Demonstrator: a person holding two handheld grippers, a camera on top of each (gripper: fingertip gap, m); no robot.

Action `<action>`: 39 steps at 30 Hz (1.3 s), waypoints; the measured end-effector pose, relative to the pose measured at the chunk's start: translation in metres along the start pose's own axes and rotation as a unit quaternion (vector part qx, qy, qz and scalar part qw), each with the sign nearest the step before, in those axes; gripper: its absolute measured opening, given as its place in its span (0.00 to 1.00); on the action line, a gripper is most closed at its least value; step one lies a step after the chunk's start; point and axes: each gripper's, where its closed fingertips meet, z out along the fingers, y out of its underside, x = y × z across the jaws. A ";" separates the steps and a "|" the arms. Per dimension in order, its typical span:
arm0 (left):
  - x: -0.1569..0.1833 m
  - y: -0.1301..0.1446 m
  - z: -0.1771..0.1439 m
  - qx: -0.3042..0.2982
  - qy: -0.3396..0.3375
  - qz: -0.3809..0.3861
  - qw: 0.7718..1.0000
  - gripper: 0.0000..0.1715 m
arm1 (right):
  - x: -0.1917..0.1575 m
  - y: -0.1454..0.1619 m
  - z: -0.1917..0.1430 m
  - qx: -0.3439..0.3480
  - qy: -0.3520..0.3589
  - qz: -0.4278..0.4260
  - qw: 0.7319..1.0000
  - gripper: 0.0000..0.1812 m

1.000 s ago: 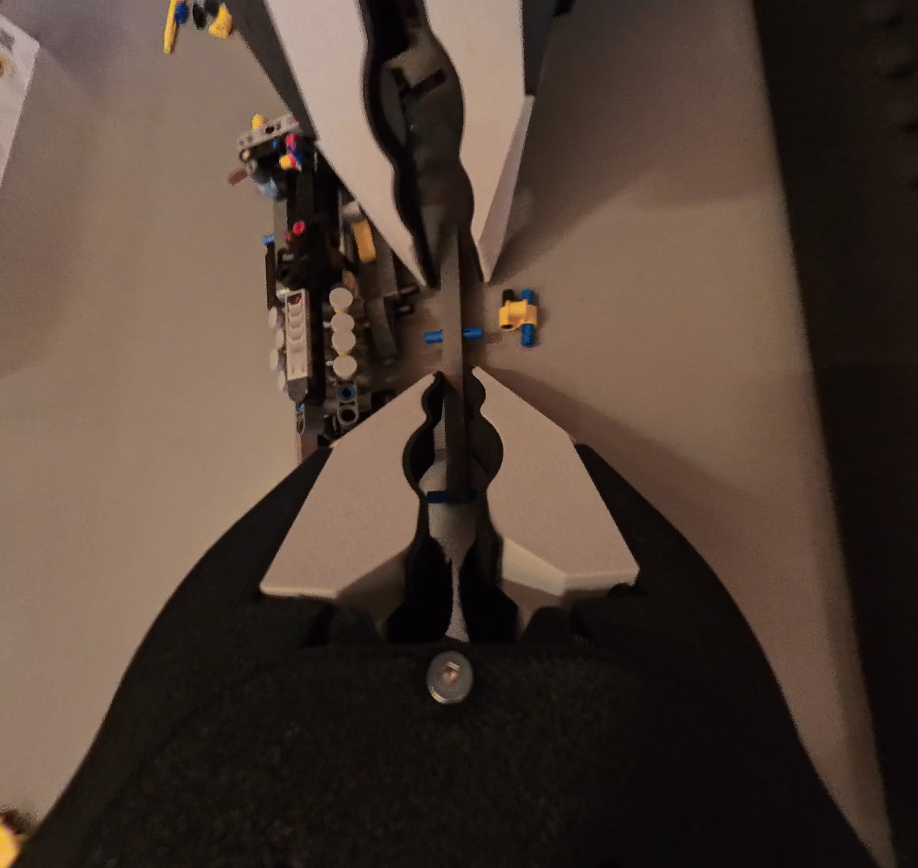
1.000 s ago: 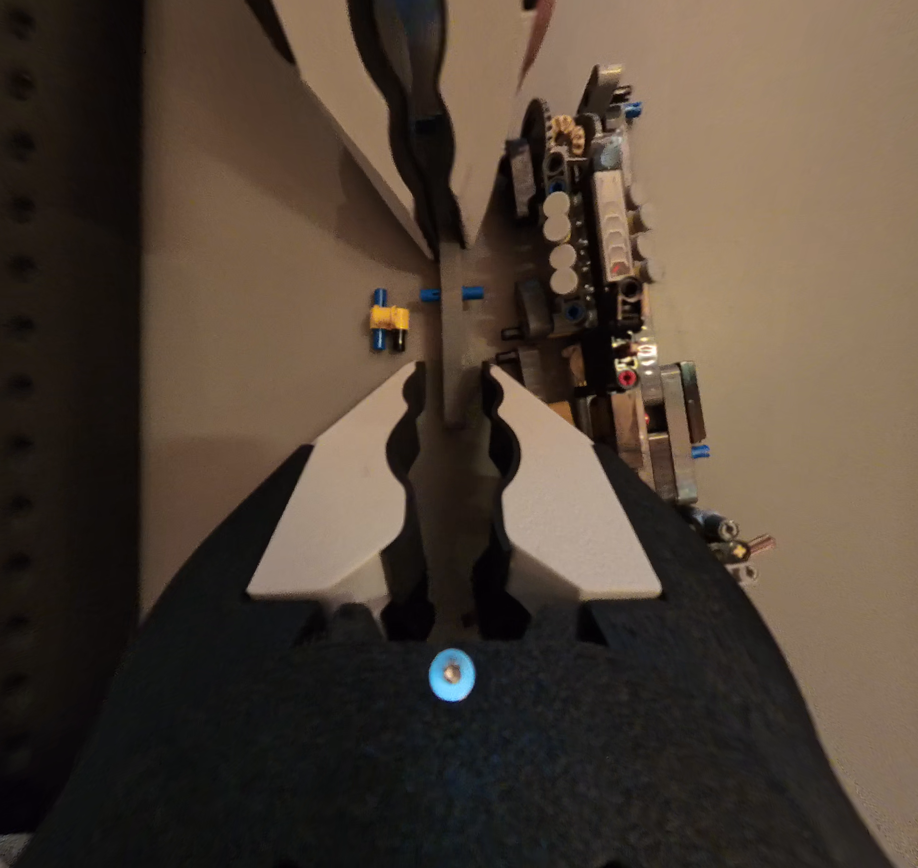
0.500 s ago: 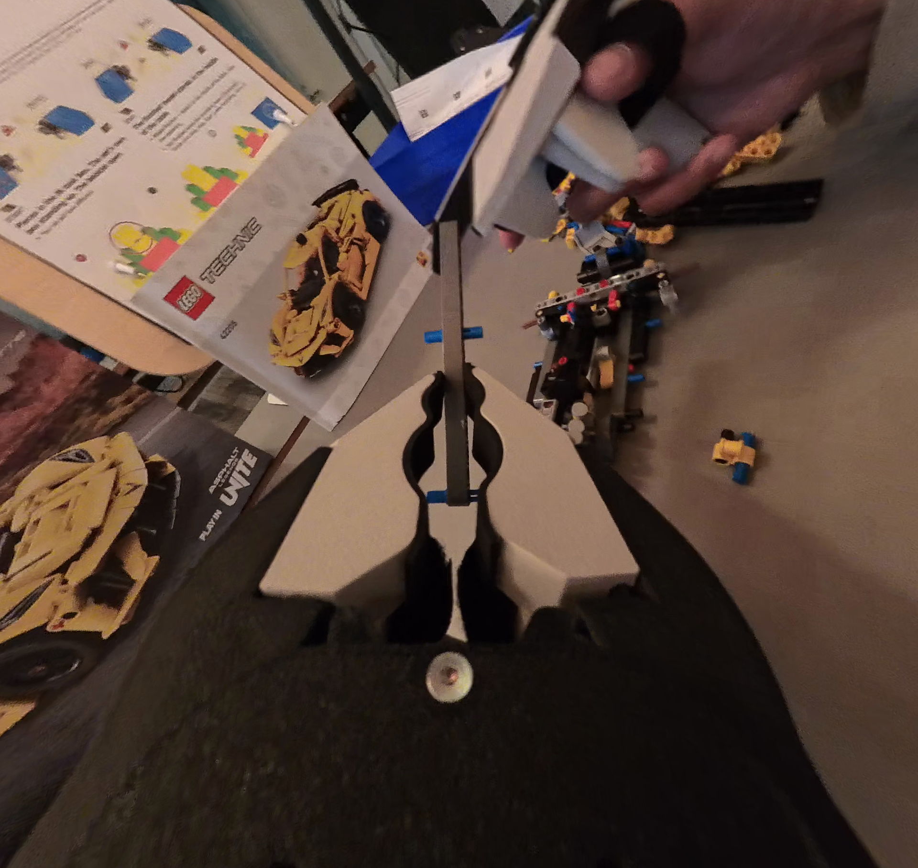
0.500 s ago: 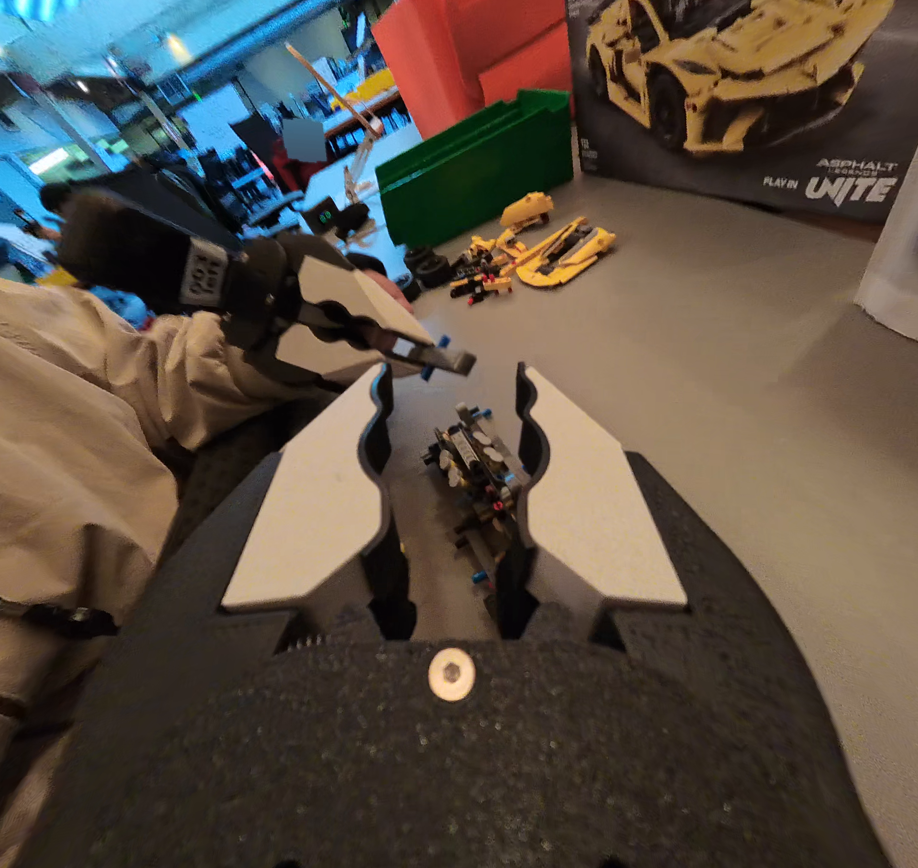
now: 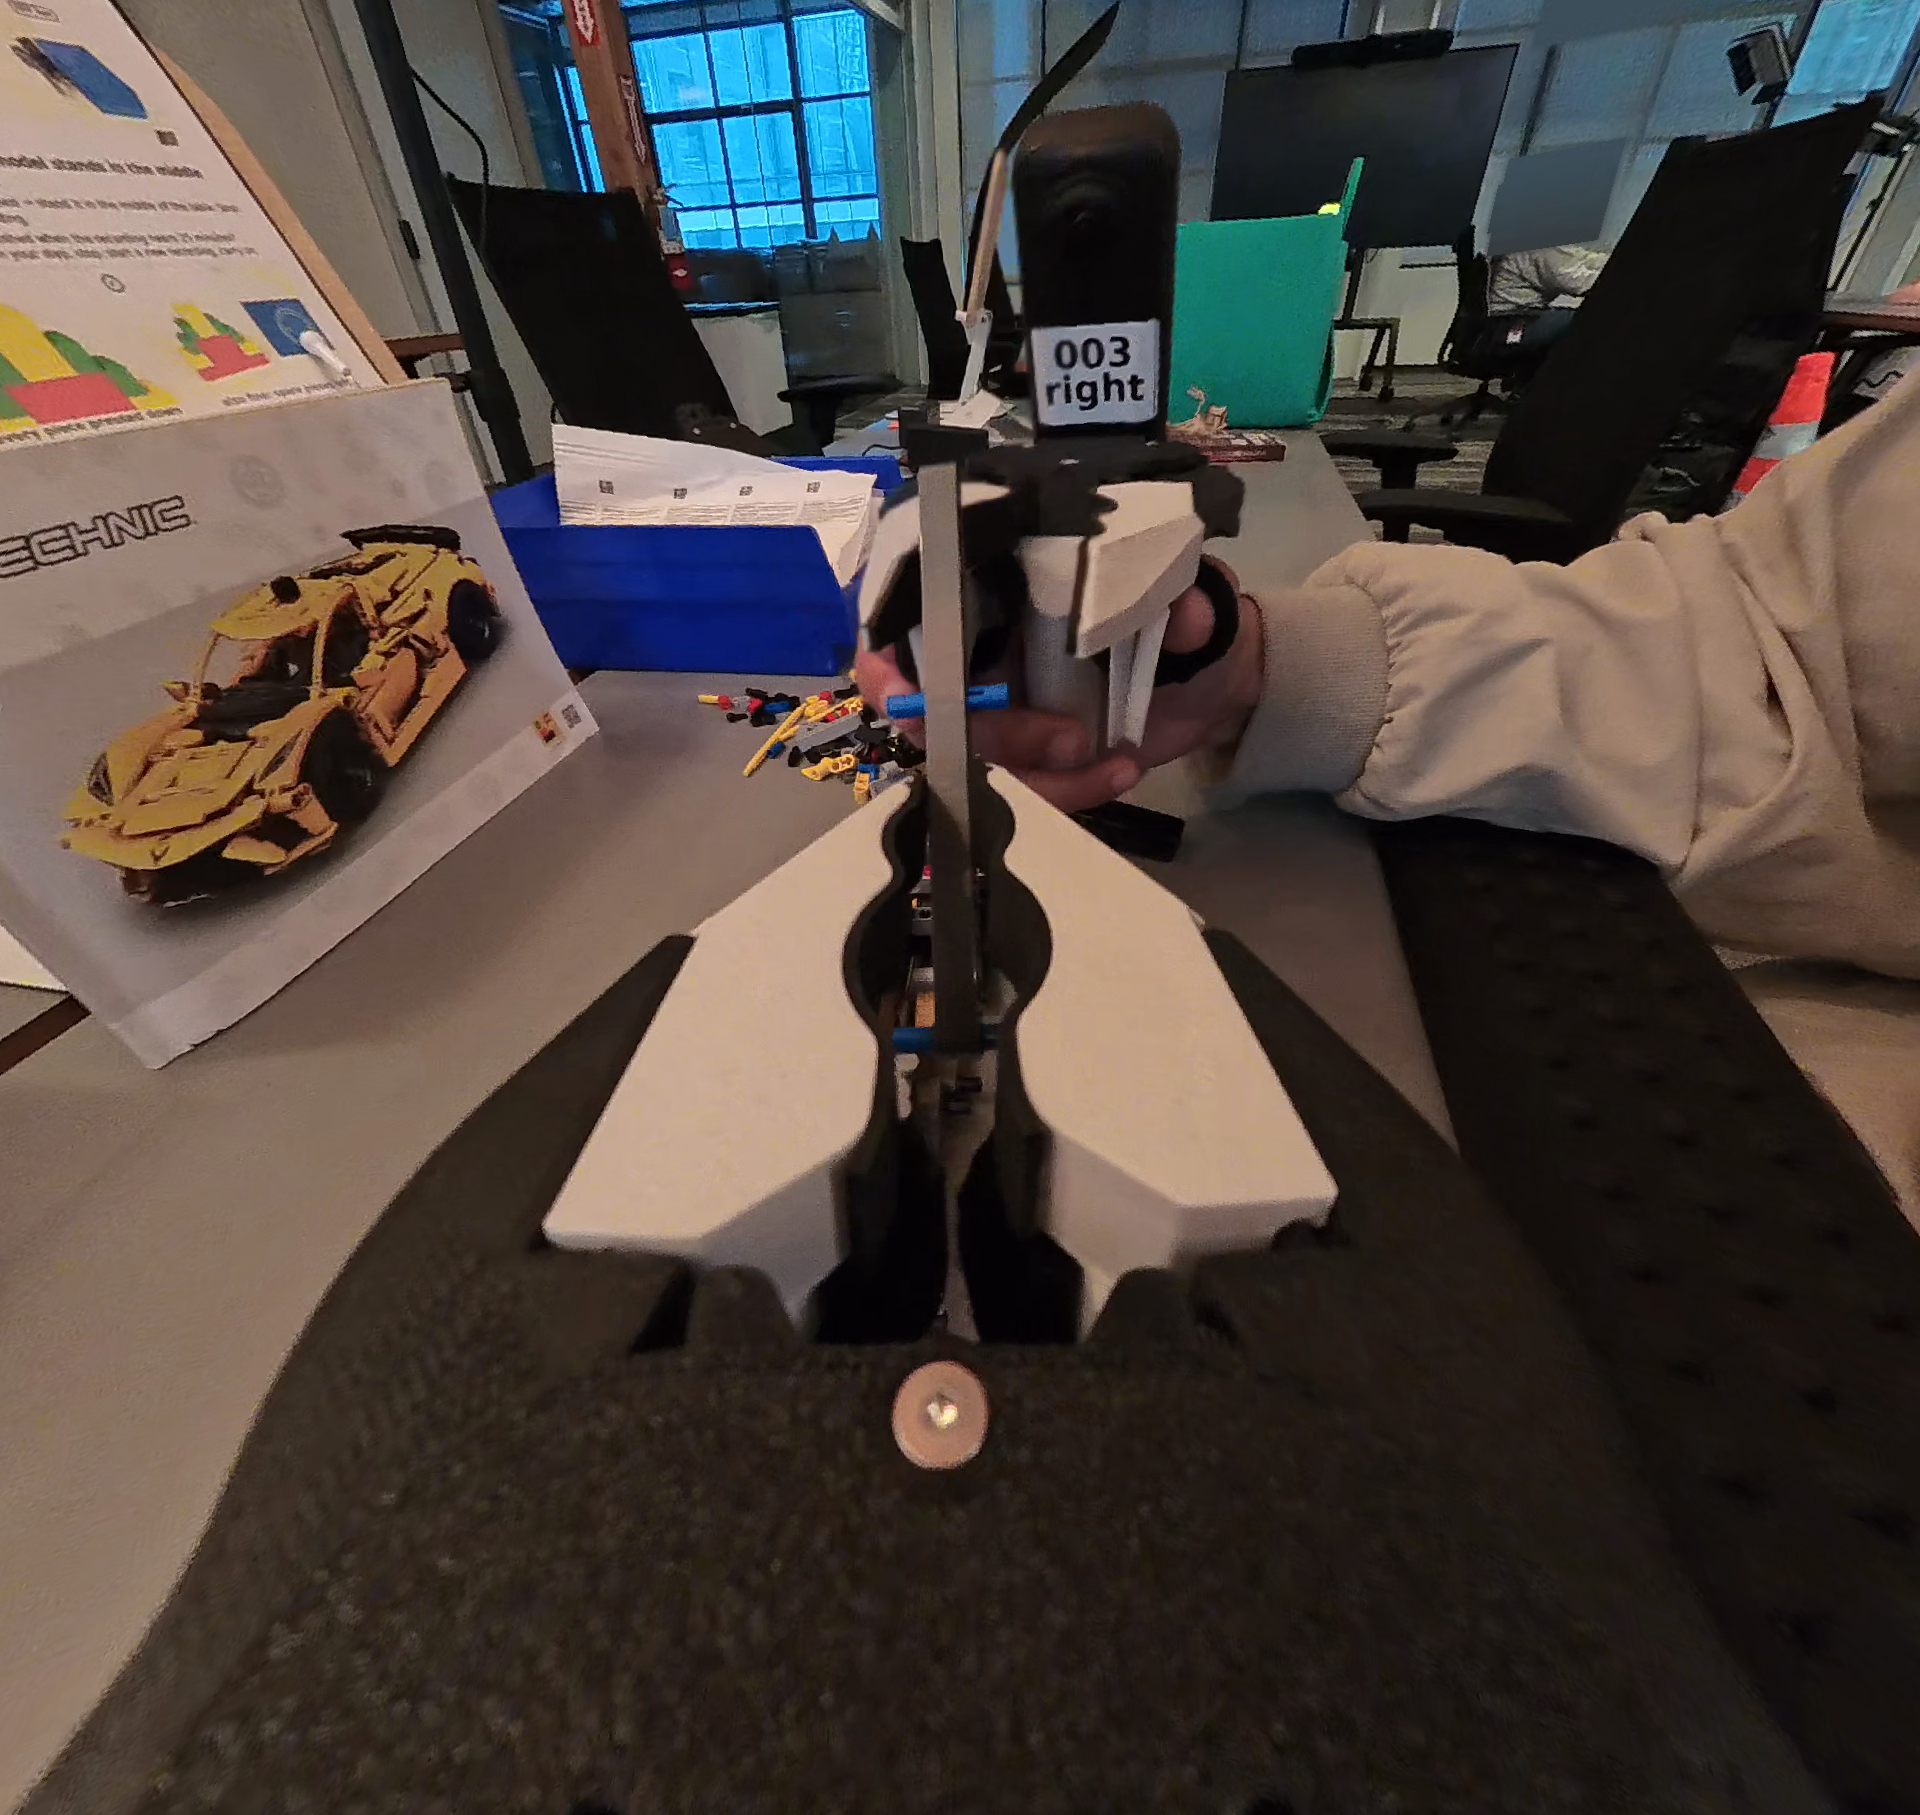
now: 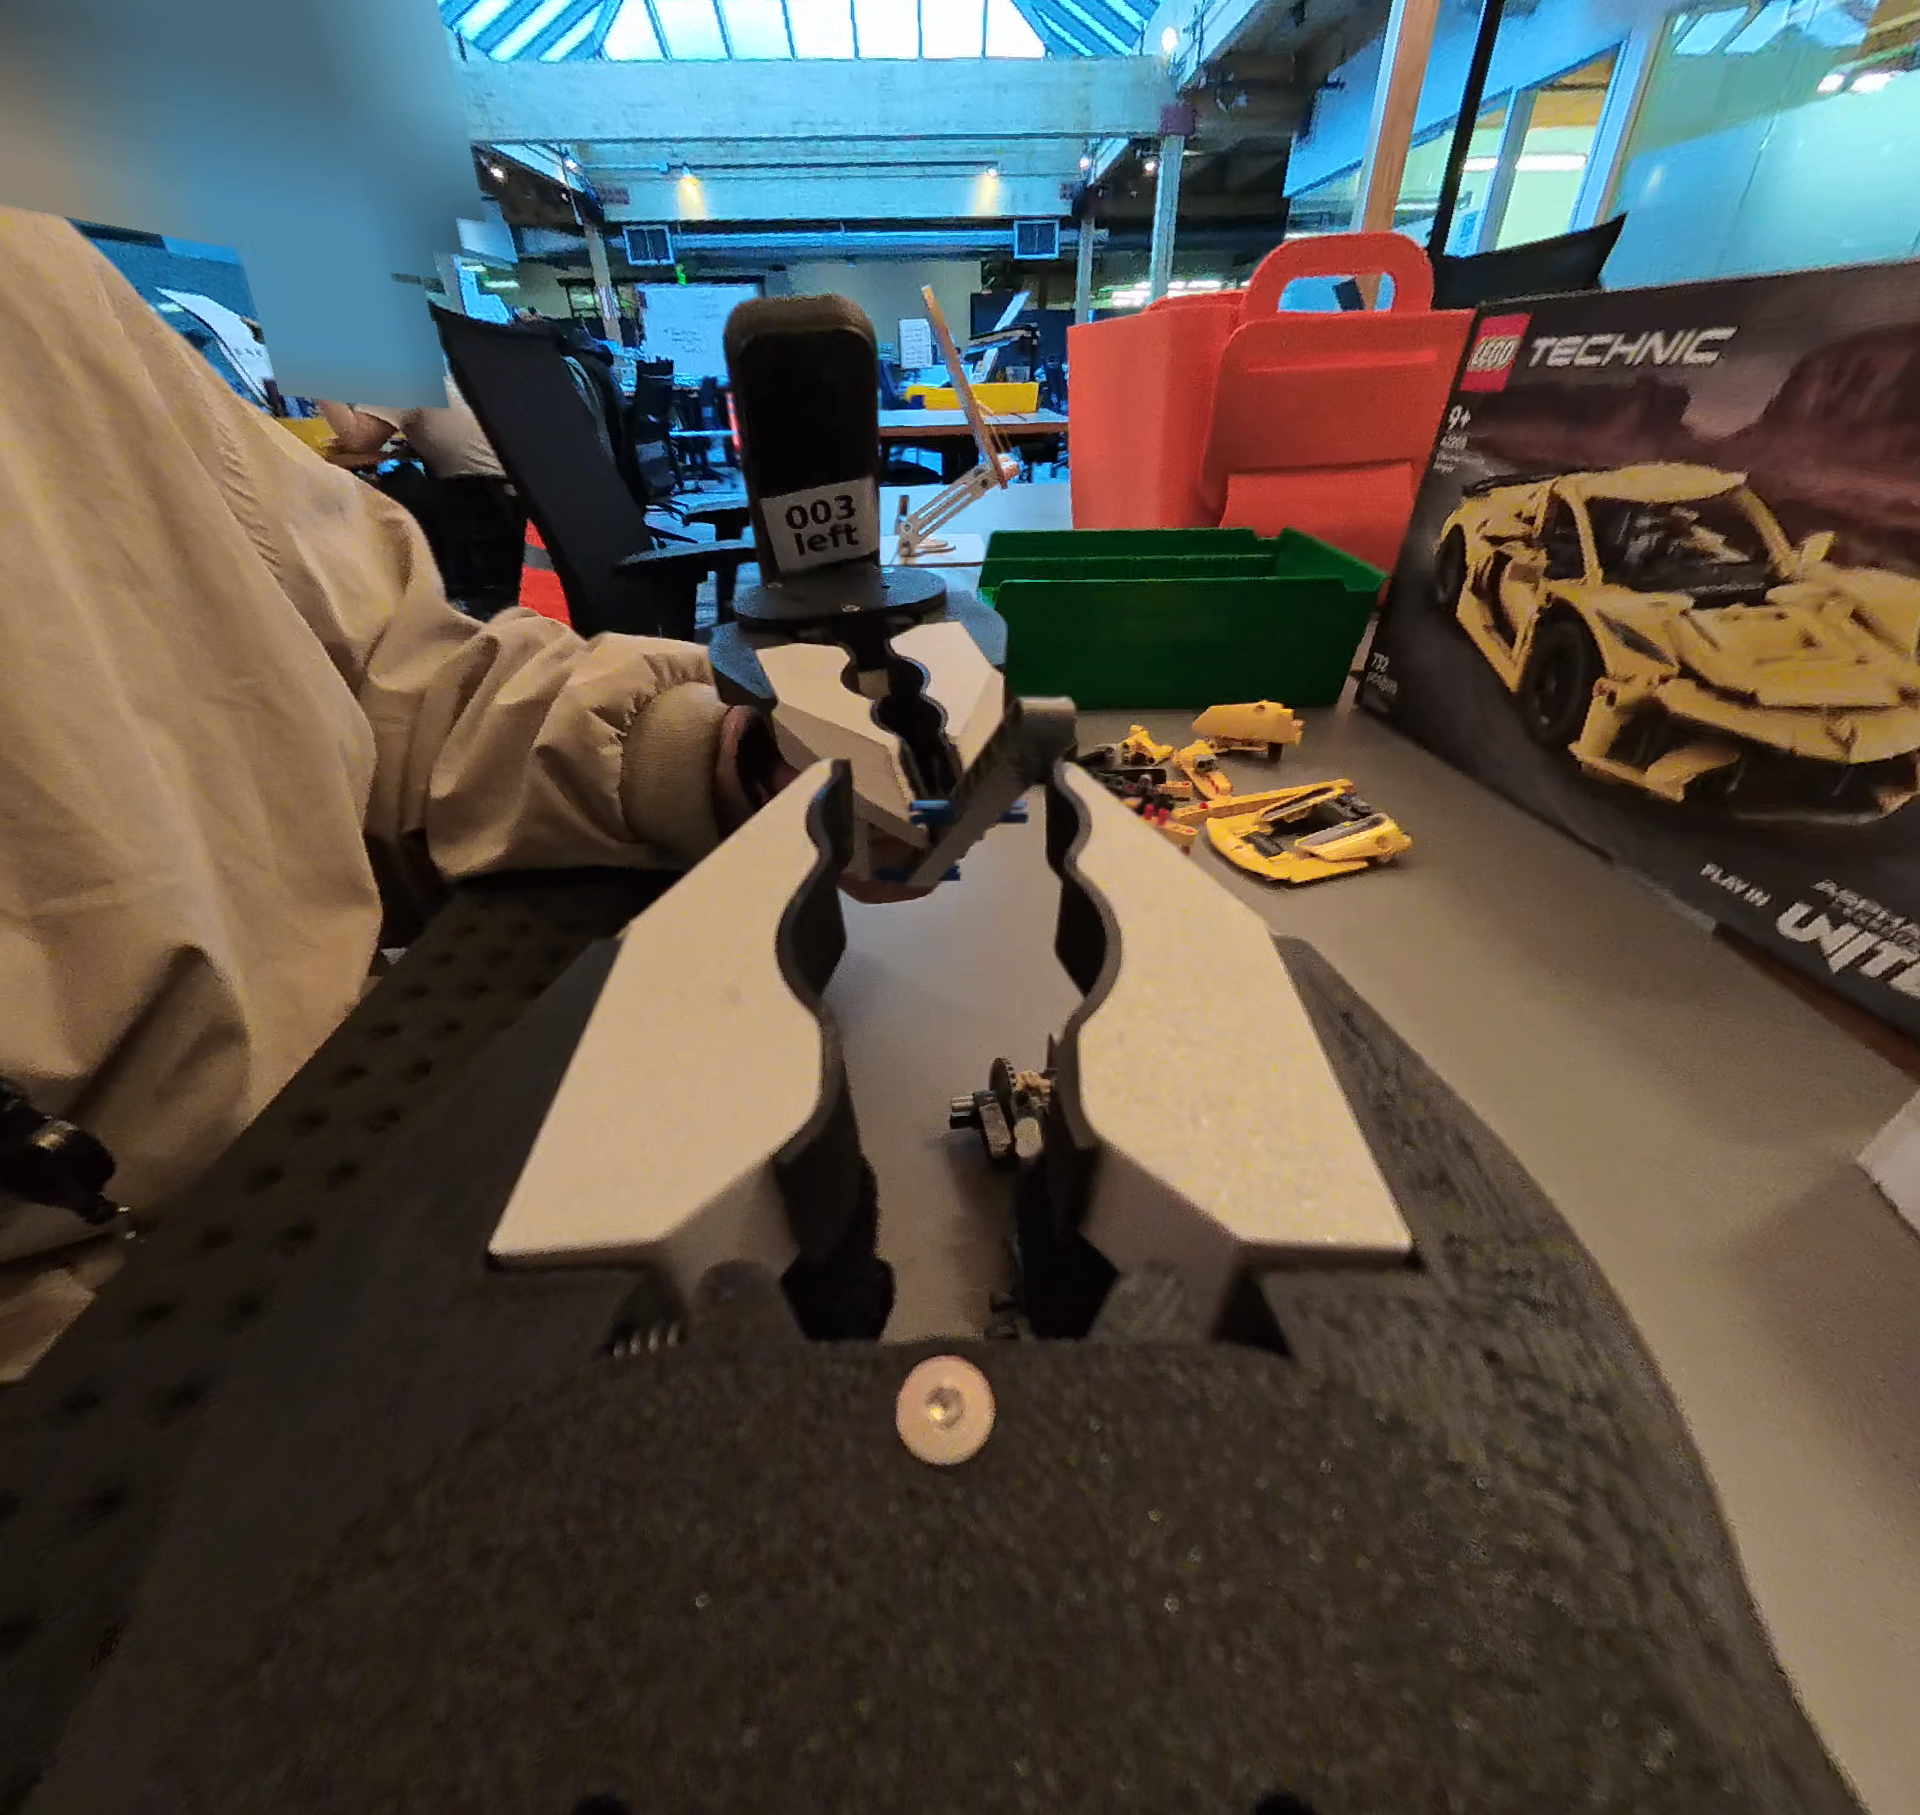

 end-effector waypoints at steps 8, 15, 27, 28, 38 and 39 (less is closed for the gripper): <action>0.003 0.003 0.002 -0.009 0.003 0.008 1.000 0.04 | 0.001 0.013 0.003 -0.029 0.019 -0.026 0.999 0.13; 0.005 0.007 0.004 -0.016 0.013 -0.004 1.000 0.04 | 0.003 0.017 0.004 -0.035 0.006 -0.014 0.999 0.12; 0.008 0.006 0.004 -0.044 -0.043 0.106 0.992 0.00 | 0.001 0.050 0.017 -0.108 -0.032 0.035 0.993 0.06; -0.001 0.004 0.000 -0.039 -0.052 0.095 0.993 0.00 | 0.006 0.051 0.014 -0.111 -0.020 0.028 0.993 0.06; -0.017 -0.011 -0.005 0.048 0.041 -0.179 0.982 0.17 | -0.001 0.039 0.018 -0.086 0.005 -0.042 0.995 0.07; -0.013 -0.003 -0.002 0.024 0.043 -0.162 0.986 0.11 | -0.001 0.039 0.018 -0.085 0.005 -0.042 0.995 0.07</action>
